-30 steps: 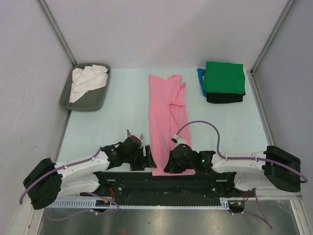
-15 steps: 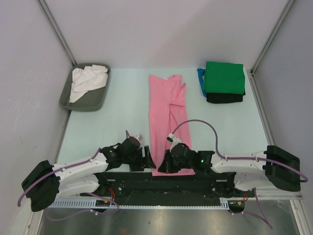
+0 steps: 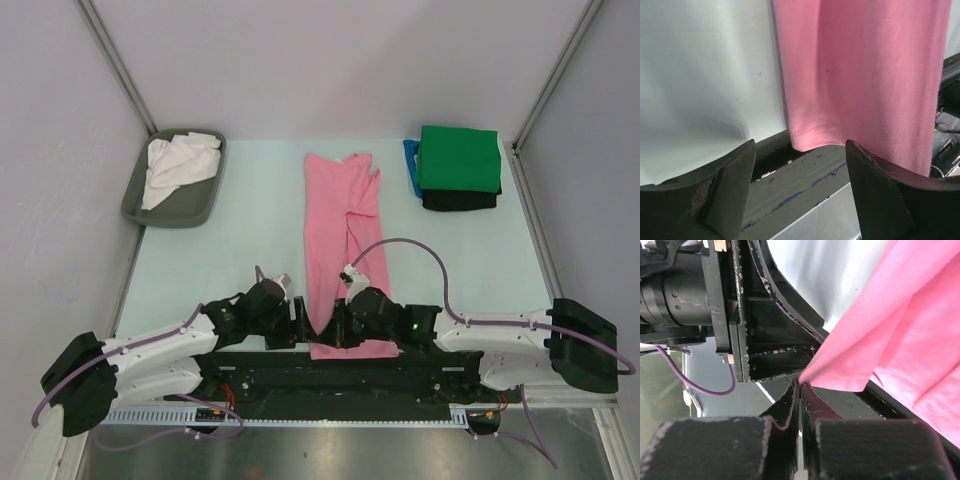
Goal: Fold and stack the t-shirts
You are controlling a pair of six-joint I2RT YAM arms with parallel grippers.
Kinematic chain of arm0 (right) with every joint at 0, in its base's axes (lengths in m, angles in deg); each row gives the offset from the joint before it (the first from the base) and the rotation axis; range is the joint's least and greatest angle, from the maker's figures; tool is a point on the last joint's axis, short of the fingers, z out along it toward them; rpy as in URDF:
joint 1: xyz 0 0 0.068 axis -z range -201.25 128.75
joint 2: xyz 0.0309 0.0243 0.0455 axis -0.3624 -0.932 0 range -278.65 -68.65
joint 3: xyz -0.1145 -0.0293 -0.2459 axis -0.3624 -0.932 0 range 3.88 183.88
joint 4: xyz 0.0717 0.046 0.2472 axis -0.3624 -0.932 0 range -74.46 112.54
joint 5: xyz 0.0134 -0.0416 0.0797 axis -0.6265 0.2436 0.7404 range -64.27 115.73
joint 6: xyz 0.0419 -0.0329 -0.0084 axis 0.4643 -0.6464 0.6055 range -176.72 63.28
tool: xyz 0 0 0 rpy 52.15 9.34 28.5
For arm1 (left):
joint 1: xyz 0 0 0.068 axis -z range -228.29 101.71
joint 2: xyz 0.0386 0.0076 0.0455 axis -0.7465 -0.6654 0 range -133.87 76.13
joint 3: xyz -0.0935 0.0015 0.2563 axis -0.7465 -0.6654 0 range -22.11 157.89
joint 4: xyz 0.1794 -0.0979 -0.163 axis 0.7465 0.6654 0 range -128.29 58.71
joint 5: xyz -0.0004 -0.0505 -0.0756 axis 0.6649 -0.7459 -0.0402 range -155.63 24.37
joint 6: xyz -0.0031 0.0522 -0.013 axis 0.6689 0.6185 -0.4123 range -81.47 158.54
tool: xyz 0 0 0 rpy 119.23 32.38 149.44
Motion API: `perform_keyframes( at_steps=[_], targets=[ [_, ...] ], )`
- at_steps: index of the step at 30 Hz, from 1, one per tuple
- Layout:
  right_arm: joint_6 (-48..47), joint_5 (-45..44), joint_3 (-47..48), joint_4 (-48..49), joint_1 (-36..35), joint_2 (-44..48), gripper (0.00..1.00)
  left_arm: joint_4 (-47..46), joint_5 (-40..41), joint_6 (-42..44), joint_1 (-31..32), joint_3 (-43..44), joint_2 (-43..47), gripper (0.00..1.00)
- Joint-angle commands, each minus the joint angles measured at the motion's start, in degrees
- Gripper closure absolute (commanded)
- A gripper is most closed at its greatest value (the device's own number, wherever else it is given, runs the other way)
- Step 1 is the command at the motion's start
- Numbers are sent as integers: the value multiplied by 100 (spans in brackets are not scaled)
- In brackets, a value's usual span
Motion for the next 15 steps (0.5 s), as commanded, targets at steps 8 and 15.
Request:
perform_keyframes(
  at_steps=[8,15],
  targets=[
    [-30,259,261,891,47,-269,100,346,254,-401,28,-332,1727,25],
    [31,515,261,1409,29,-410,100,496,351,-498,19,-455,2089,25]
  ],
)
